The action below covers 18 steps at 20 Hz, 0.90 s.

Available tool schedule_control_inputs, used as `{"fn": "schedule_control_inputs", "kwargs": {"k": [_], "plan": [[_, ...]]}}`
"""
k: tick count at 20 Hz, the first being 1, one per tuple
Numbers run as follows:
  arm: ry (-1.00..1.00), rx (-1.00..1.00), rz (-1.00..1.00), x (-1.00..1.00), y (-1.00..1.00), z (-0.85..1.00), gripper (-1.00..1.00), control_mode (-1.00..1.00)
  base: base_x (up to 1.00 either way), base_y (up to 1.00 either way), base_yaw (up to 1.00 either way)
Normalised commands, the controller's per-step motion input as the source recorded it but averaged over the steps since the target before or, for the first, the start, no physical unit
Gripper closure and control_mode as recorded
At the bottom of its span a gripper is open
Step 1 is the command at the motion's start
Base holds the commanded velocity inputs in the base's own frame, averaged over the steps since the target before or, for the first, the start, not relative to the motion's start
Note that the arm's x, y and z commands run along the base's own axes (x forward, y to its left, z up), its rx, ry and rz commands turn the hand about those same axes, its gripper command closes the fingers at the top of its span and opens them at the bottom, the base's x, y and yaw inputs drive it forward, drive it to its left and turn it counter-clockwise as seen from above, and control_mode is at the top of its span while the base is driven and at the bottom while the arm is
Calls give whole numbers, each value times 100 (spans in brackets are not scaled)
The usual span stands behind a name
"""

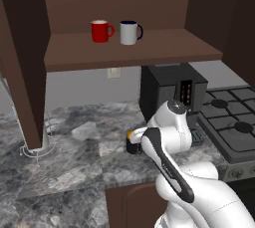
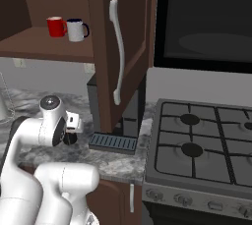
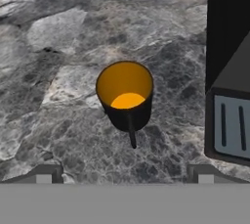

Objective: Pick the mug on the counter and place it in the cabinet with the handle facing the right, like the mugs already inside.

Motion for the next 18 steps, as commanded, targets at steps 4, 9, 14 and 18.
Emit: {"fn": "schedule_control_inputs", "kwargs": {"k": [4,9,14,18], "plan": [[-5,1,4,11,0,-37,-100,-100,0,0,0],[-2,0,3,13,0,-45,-100,-100,0,0,0],[0,0,3,8,-10,-46,-100,-100,0,0,0],[0,1,3,0,-24,-38,-100,-100,0,0,0]]}}
